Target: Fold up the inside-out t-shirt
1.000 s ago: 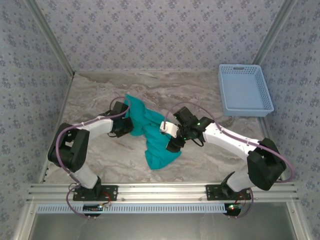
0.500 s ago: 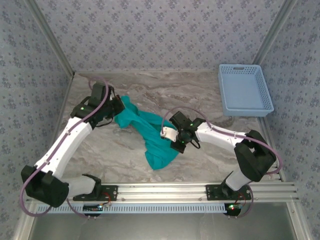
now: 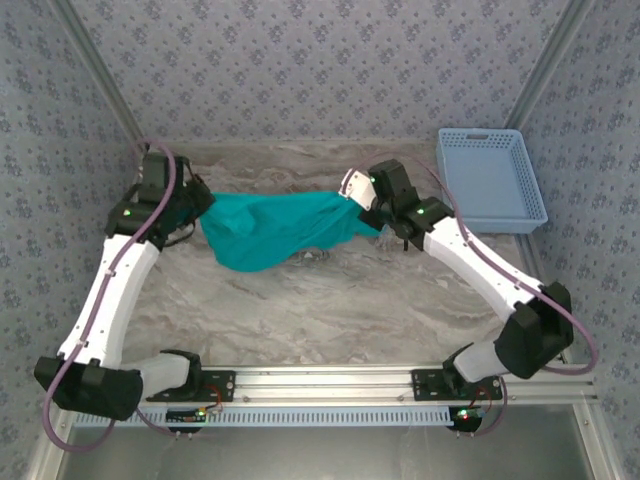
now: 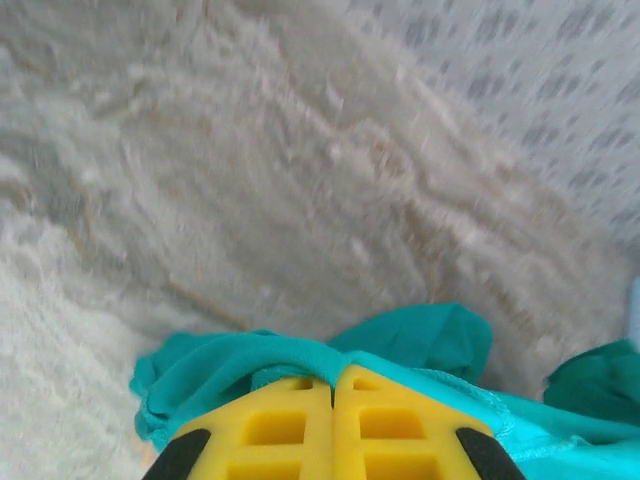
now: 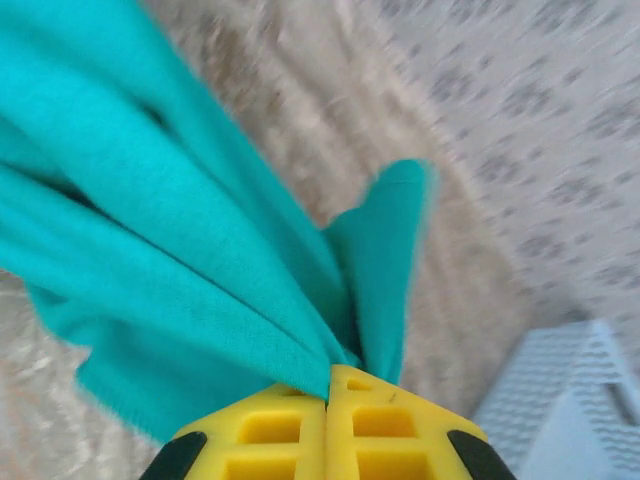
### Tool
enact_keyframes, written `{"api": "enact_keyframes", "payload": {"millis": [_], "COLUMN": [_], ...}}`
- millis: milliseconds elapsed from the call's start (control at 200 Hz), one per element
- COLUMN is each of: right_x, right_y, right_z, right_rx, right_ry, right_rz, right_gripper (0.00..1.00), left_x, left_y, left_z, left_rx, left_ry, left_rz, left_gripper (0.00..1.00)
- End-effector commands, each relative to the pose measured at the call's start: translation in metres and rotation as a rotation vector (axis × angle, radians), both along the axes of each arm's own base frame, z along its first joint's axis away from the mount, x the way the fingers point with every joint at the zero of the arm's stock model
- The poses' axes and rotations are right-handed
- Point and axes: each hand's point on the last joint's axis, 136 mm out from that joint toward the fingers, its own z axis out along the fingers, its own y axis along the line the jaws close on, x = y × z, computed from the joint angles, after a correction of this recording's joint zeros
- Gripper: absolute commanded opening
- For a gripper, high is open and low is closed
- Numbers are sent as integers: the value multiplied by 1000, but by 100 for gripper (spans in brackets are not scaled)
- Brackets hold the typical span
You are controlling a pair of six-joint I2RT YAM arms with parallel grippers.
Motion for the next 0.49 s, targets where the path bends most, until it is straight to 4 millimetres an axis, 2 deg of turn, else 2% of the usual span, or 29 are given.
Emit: {"api": "enact_keyframes", "payload": {"millis": [0,30,45,75,95,120,135,210,265,310,390,490], "right_x": [-22,-33,-42,-56,-67,-81,-95,-134,-152,-153,-148,-115], "right_y": [0,3,2,2,4,7,5,9,8,4,2,-5], "right_z": [-4,-15,-34,-53,-67,-82,-98,-138,-155,-161,-159,-148], "right_rx": [-202,-234,-265,-295,-313,-321,-338,-307,-260,-242,-194,-99], "right_ry": [-49,-21,20,74,116,164,225,398,503,532,558,531], "right_rz": [93,118,131,147,168,196,216,272,271,234,199,108], "right_gripper": [0,0,0,0,4,12,19,33,40,42,55,60], "left_x": [-8,-11,-13,-16,-19,-23,-25,-38,-49,-58,-77,-92], "left_y": [-1,-2,-3,-6,-8,-9,-10,-13,-18,-23,-34,-34], "left_z": [44,40,38,30,24,11,3,-42,-77,-104,-141,-165], "left_rx": [24,25,25,18,13,5,0,-29,-64,-97,-150,-153], "left_ry": [-131,-130,-130,-120,-110,-83,-66,28,103,163,268,343], "left_rz": [-56,-73,-83,-104,-112,-120,-121,-132,-143,-162,-207,-216], "left_gripper": [0,0,0,0,0,0,0,0,0,0,0,0]}}
